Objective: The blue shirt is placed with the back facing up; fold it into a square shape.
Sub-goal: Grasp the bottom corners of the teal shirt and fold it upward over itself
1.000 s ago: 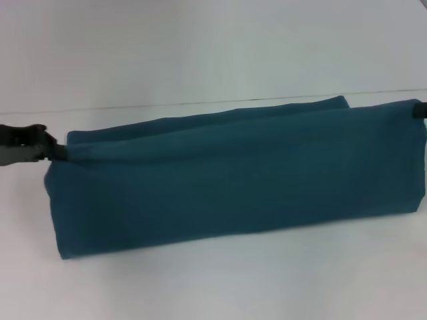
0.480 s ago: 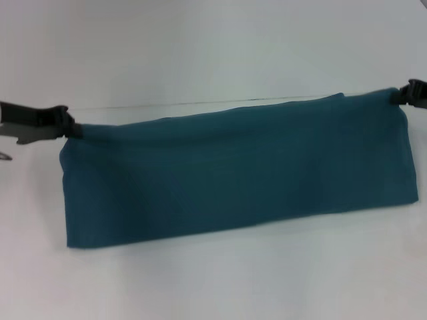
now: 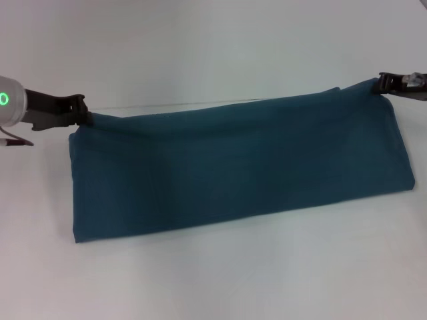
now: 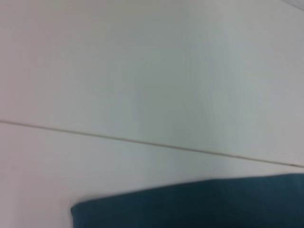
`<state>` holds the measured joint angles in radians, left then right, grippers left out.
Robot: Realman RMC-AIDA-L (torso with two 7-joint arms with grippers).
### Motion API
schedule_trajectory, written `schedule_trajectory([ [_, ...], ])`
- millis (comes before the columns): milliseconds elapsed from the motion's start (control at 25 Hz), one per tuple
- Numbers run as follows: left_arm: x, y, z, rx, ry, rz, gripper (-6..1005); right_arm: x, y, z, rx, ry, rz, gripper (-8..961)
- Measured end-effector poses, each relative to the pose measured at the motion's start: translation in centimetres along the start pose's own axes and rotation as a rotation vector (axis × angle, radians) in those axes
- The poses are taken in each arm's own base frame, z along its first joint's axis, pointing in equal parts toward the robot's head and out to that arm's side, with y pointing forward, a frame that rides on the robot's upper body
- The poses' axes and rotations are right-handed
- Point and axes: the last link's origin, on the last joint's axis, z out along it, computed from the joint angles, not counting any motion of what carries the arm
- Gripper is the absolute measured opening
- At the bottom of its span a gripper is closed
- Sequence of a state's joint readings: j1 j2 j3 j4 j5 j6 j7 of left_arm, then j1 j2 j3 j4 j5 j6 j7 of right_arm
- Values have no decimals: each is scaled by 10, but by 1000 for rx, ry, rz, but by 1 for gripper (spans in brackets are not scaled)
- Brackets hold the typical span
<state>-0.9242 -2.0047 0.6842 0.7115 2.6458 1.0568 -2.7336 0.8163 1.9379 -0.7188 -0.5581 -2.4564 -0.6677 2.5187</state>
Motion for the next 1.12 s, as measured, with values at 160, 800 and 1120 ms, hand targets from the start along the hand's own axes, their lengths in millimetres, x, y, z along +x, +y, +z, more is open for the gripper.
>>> schedule_trajectory([
  [160, 3, 2, 0, 2, 14, -3, 32, -3, 7, 6, 20, -24, -22, 29],
  [800, 11, 0, 0, 26, 80, -28, 32, -22, 28, 10, 10, -72, -69, 67],
  [1120, 13, 3, 2, 31, 93, -12, 31, -25, 32, 12, 24, -94, -90, 117],
])
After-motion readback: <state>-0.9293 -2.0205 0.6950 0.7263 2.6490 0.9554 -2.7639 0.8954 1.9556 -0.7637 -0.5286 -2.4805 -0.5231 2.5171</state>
